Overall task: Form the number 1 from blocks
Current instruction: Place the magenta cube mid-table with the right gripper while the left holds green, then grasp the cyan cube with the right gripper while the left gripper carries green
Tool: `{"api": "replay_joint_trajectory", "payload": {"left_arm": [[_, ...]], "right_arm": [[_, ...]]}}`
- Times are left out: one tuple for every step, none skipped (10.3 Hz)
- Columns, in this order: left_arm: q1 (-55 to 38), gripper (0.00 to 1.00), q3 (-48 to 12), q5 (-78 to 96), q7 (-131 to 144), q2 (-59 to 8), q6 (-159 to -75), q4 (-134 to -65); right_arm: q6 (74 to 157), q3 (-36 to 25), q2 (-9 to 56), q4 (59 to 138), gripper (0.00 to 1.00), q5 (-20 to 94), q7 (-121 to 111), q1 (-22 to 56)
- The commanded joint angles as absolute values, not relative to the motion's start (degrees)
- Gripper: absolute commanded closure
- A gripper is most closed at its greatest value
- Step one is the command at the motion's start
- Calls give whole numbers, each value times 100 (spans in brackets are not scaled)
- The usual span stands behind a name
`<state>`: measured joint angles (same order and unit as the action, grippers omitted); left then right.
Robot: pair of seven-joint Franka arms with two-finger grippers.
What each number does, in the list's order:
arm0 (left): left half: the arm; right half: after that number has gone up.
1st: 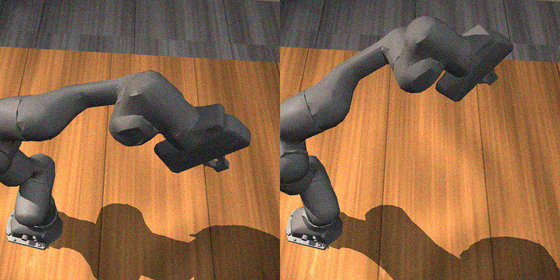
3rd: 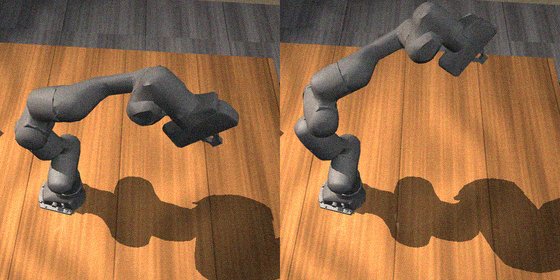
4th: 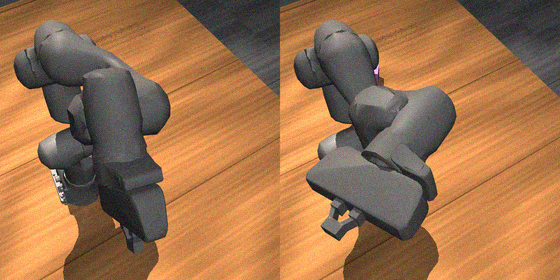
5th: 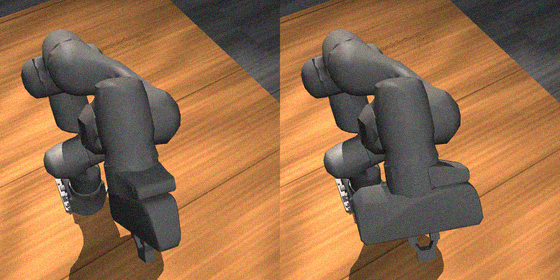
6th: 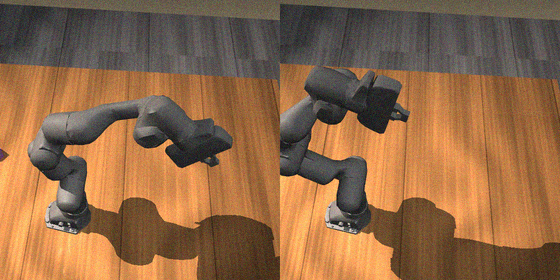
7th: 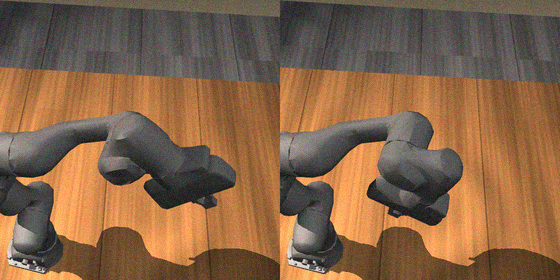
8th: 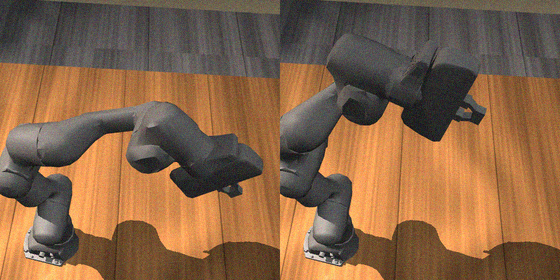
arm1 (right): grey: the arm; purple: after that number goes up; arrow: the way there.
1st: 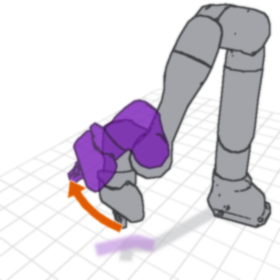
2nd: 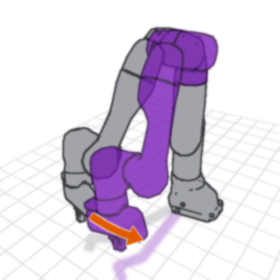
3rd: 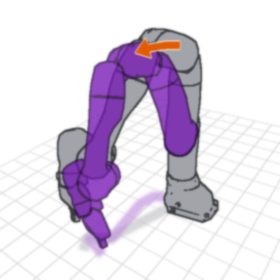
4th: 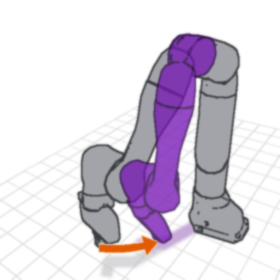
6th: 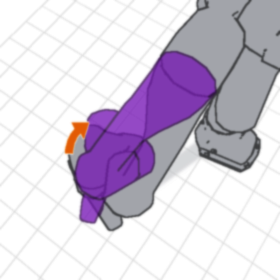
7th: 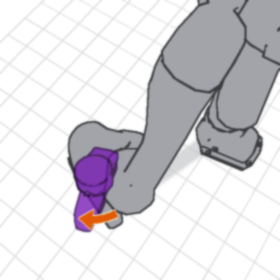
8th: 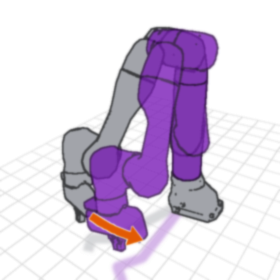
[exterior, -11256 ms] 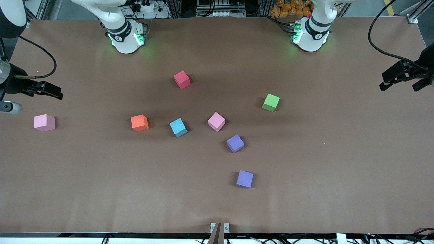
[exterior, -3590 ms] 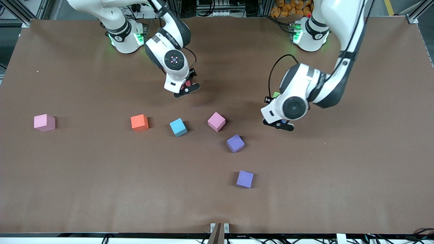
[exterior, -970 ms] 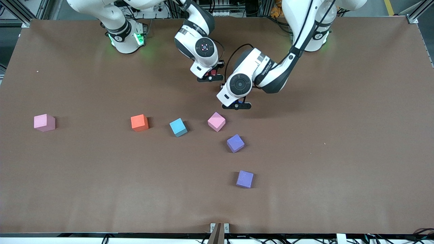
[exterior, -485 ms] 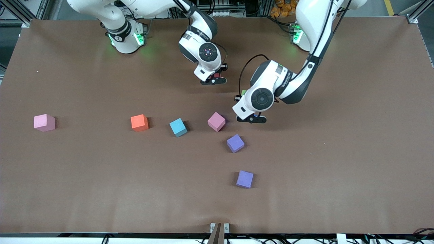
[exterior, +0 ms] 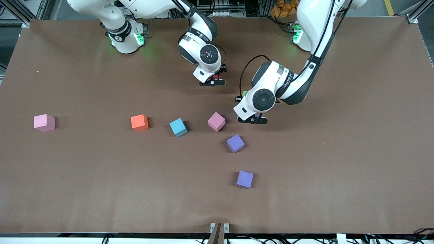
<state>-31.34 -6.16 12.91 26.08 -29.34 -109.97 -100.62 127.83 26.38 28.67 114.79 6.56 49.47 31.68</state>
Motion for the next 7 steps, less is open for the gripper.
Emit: {"api": "replay_joint_trajectory", "payload": {"left_arm": [[-3129, 35, -633, 1187, 2566, -2892, -10969, -10063], [-3190, 35, -642, 1195, 2645, -2900, -10969, -10063], [-3295, 35, -642, 1256, 2654, -2909, -10969, -10063], [-3374, 35, -650, 1292, 2802, -2935, -11004, -10020], [-3436, 35, -694, 1301, 3126, -3101, -11021, -9828], [-3611, 35, -694, 1301, 3494, -3277, -11021, -9617], [-3699, 35, -703, 1370, 3716, -3426, -11030, -9467]], "right_arm": [[12053, 2689, 2007, 11391, 0, 606, 5063, 2709], [11780, 2681, 1726, 11295, 0, 606, 5028, 2481], [11447, 2672, 1566, 11137, 0, 580, 4923, 2218], [11174, 2594, 1512, 10918, 0, 554, 4591, 1963], [11093, 2401, 1520, 10716, 0, 554, 4075, 1795], [11092, 2199, 1529, 10592, 0, 545, 3547, 1680], [11118, 2023, 1555, 10504, 0, 519, 2959, 1557]]}}
